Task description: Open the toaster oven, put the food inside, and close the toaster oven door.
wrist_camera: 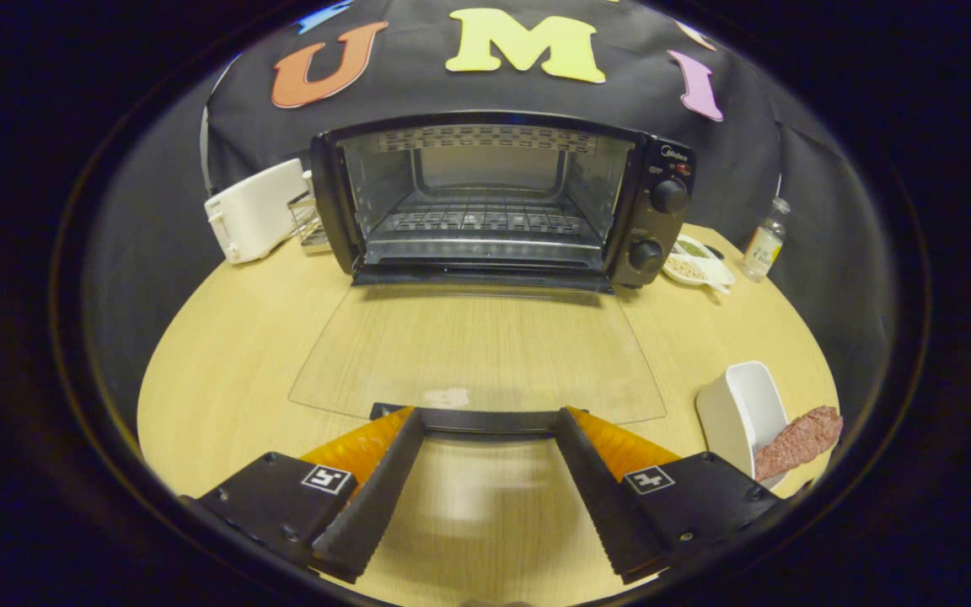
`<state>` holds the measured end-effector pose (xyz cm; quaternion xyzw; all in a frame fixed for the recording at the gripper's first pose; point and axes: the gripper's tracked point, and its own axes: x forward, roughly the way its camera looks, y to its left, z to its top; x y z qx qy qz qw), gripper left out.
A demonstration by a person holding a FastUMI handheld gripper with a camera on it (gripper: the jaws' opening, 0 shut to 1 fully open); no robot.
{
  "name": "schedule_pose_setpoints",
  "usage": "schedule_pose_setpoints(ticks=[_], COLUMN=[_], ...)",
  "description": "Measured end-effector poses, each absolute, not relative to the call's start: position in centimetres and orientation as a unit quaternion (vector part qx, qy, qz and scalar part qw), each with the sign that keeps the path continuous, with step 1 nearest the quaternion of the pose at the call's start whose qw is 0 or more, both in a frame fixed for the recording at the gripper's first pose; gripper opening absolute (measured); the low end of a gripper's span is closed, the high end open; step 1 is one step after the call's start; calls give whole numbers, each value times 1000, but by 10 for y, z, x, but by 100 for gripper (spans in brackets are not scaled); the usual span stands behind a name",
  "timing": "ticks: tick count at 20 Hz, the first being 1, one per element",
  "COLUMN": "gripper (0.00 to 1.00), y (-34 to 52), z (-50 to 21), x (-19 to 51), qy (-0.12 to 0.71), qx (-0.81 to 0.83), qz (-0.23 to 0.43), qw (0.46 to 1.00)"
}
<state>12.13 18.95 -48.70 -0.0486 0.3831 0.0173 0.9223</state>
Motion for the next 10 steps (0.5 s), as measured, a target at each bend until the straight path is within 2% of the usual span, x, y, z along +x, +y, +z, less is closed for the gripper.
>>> schedule_pose_setpoints(ticks=[10], gripper=[100], y=[178], z=[-465], x=[118], qy=[369], qx=[-52], qz=[44], qw=[927])
